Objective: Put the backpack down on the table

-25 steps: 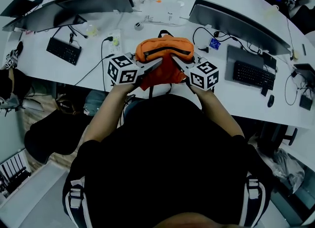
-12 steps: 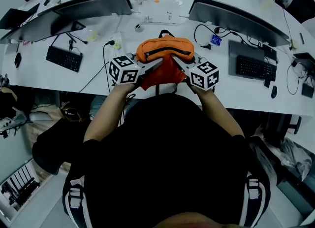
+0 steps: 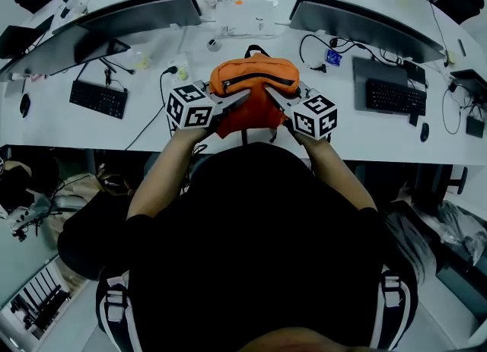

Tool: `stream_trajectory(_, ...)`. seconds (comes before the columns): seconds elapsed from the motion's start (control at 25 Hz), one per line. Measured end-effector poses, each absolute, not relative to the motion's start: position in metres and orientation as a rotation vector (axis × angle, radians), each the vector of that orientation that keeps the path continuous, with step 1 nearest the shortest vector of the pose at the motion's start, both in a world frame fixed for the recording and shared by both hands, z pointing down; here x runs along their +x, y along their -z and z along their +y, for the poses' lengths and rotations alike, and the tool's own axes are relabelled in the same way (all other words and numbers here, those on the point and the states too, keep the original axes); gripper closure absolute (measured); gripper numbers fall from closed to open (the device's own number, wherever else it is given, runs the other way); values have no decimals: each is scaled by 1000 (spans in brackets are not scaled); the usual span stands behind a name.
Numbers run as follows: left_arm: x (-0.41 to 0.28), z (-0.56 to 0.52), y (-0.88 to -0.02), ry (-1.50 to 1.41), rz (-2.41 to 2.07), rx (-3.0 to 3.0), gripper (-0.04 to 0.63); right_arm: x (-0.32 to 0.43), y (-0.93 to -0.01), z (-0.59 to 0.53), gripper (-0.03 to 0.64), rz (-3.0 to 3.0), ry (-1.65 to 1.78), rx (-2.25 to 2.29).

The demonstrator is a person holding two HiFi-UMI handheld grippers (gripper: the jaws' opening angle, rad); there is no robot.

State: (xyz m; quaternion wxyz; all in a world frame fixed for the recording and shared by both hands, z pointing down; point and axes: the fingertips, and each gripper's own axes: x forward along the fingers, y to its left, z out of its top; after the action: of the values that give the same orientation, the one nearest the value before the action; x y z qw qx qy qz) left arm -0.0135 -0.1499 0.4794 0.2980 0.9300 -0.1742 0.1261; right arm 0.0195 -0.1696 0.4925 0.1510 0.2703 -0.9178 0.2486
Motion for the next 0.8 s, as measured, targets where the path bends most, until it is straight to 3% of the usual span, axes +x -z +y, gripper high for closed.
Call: stream_trajectory(0.8,-39,-145,-505,-319,-372,2380,558,-5,-517,-163,555,-2573,-780,802)
